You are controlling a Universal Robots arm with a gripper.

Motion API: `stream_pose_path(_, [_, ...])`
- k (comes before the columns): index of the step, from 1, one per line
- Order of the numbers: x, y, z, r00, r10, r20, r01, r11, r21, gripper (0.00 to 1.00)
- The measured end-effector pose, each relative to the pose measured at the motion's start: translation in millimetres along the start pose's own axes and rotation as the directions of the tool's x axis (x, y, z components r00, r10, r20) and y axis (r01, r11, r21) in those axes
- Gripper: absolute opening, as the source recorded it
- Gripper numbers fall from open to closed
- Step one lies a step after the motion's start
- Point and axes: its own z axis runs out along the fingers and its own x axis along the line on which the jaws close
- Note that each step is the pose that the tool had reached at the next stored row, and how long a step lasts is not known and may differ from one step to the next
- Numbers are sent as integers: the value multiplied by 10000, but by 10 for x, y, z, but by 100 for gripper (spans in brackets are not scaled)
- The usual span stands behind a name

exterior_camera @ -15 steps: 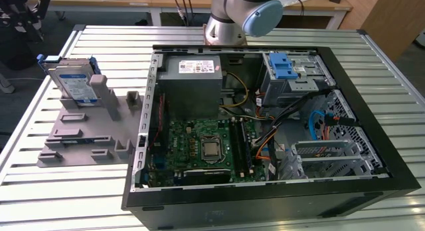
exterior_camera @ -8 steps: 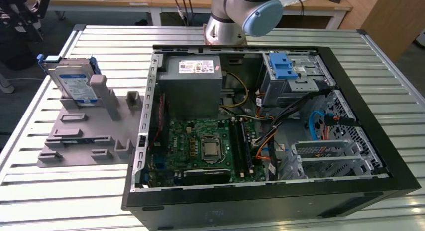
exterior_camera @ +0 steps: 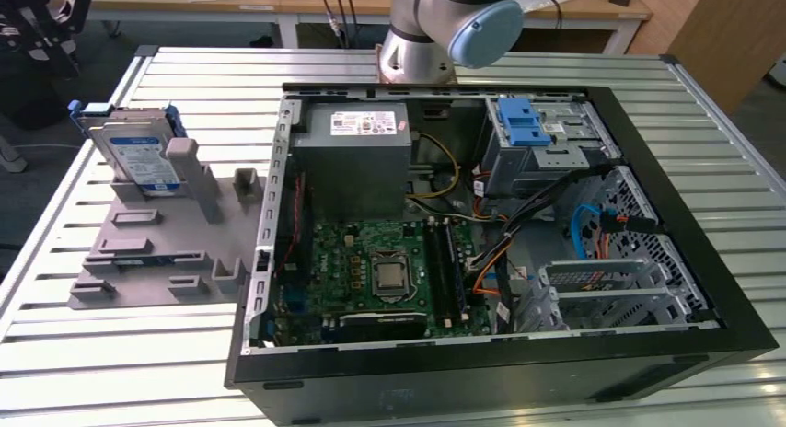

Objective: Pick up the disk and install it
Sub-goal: 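Pick up the disk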

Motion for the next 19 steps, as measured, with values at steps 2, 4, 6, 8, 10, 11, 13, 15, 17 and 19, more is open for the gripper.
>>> stream_pose_path(2, [0,0,0,9997,-248,-7,248,9997,-4,11])
stream_pose_path(4, [1,1,0,9988,-483,-14,483,9988,-8,11])
stream_pose_path(6, [2,1,-1,9974,-715,-21,715,9974,-10,11])
stream_pose_path(8, [3,2,0,9955,-942,-27,942,9956,-13,11])
stream_pose_path(10, [4,2,0,9929,-1189,-35,1189,9929,-16,11])
stream_pose_path(11, [4,3,0,9914,-1306,-38,1306,9914,-18,11])
stream_pose_path(13, [6,4,0,9882,-1532,-45,1532,9882,-21,11])
stream_pose_path(15, [6,4,0,9847,-1742,-51,1742,9847,-24,11])
stream_pose_path(17, [7,5,0,9810,-1941,-56,1941,9810,-28,11])
stream_pose_path(19, [8,5,0,9772,-2124,-59,2124,9772,-32,11])
